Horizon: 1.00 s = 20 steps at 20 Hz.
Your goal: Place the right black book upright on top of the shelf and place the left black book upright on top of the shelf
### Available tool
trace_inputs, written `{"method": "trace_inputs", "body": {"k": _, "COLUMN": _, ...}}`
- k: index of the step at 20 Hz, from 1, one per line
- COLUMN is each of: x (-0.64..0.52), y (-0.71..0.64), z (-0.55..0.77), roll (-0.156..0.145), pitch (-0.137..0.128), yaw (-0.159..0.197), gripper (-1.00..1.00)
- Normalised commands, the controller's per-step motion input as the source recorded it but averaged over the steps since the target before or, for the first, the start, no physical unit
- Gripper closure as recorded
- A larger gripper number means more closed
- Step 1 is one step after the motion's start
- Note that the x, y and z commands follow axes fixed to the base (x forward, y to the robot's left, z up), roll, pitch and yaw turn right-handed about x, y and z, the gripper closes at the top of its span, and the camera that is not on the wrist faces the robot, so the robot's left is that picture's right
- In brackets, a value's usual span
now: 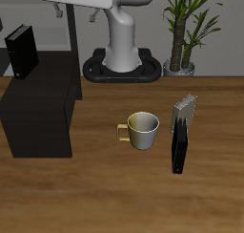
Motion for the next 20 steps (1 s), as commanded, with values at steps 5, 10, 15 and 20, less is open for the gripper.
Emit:
{"method": "trace_inputs", "body": {"k": 5, "x": 0.41, "y": 0.37, "z": -0.12, "roll": -0.016, "pitch": 0.040, "yaw": -0.044, "gripper": -1.00}}
{"method": "trace_inputs", "body": {"k": 10, "x": 0.44, "y": 0.31, "z": -0.20, "roll": -0.035, "pitch": 0.009, "yaw": -0.069, "gripper": -1.00}}
{"method": "trace_inputs", "body": {"k": 15, "x": 0.54, "y": 0.52, "z": -0.36, "roll": -0.021, "pitch": 0.036, "yaw": -0.027, "gripper": -1.00}}
{"method": "trace_inputs", "body": {"k": 20, "x": 0.49, "y": 0.69, "z": -0.38, "roll": 0.056, "pitch": 0.040, "yaw": 0.011, "gripper": -1.00}}
